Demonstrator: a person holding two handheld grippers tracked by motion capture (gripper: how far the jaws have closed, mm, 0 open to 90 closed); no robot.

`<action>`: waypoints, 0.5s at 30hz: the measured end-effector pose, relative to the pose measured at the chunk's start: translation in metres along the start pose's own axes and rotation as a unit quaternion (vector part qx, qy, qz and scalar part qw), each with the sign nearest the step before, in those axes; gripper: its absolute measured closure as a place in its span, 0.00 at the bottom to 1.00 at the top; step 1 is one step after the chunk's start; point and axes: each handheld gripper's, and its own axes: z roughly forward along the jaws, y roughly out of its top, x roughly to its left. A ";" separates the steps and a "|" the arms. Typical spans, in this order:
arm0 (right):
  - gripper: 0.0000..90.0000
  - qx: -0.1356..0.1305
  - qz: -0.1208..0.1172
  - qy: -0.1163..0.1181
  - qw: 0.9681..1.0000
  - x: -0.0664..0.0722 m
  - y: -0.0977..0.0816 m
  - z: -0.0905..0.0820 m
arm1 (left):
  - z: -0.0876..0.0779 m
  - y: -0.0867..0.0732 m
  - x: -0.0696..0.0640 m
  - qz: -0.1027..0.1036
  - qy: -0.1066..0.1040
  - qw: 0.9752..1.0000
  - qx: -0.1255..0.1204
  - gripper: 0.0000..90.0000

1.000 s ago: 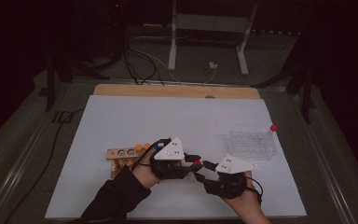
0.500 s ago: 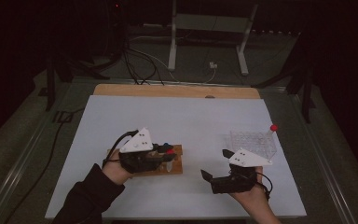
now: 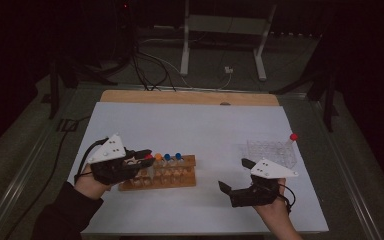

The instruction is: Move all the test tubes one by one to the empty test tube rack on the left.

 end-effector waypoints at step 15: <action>0.00 -0.010 0.001 -0.010 1.000 -0.005 -0.001 -0.003 | -0.011 -0.005 0.030 -0.024 0.072 0.997 -0.026 0.80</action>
